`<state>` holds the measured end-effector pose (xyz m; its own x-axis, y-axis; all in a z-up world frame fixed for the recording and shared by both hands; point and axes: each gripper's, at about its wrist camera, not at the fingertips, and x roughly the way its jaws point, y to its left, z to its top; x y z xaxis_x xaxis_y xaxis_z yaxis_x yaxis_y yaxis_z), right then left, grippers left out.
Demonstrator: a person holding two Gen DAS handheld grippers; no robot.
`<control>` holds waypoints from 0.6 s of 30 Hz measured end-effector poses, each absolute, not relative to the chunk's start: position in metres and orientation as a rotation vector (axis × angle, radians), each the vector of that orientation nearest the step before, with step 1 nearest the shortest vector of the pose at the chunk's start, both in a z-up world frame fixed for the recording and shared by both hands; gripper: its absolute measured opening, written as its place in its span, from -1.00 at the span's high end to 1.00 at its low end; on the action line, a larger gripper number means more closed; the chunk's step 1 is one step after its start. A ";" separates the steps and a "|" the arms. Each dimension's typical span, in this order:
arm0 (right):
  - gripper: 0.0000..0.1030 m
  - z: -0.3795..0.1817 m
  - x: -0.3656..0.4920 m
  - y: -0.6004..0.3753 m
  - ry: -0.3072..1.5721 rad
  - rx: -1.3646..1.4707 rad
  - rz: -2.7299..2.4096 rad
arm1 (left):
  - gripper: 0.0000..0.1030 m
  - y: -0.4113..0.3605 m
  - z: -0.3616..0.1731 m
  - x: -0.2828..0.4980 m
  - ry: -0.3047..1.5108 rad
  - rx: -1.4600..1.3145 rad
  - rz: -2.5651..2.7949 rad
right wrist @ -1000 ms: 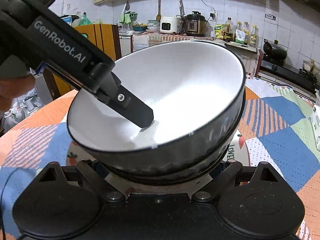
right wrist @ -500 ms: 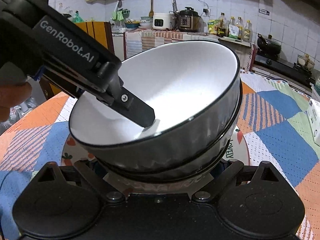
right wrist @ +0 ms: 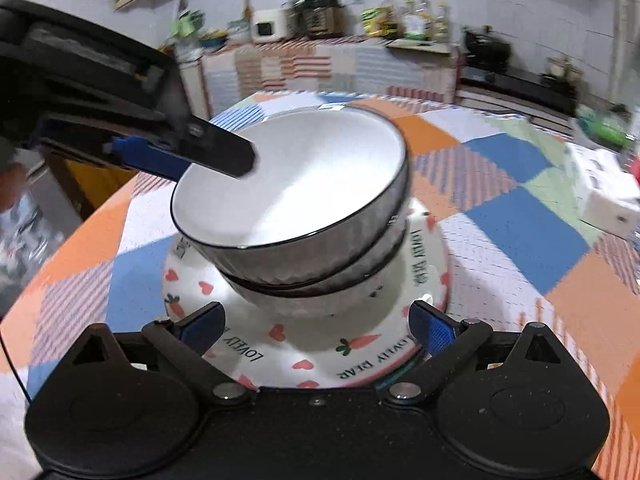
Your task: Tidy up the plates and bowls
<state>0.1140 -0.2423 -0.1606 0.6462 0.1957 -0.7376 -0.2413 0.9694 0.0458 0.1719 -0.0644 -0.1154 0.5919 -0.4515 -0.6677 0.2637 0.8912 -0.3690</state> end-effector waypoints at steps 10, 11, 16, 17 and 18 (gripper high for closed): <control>-0.94 -0.110 0.086 -0.250 0.803 -0.024 0.179 | -0.04 -0.054 -0.053 0.125 0.815 -0.203 -0.418; -0.94 -0.103 0.083 -0.250 0.795 -0.033 0.171 | -0.05 -0.054 -0.049 0.121 0.816 -0.194 -0.411; -0.94 -0.075 0.069 -0.250 0.789 -0.040 0.129 | -0.17 -0.050 -0.028 0.098 0.792 -0.141 -0.376; -0.94 -0.069 0.066 -0.251 0.794 -0.032 0.127 | -0.19 -0.050 -0.023 0.093 0.793 -0.134 -0.370; -0.95 -0.064 0.063 -0.251 0.808 -0.019 0.123 | -0.21 -0.049 -0.020 0.090 0.797 -0.128 -0.362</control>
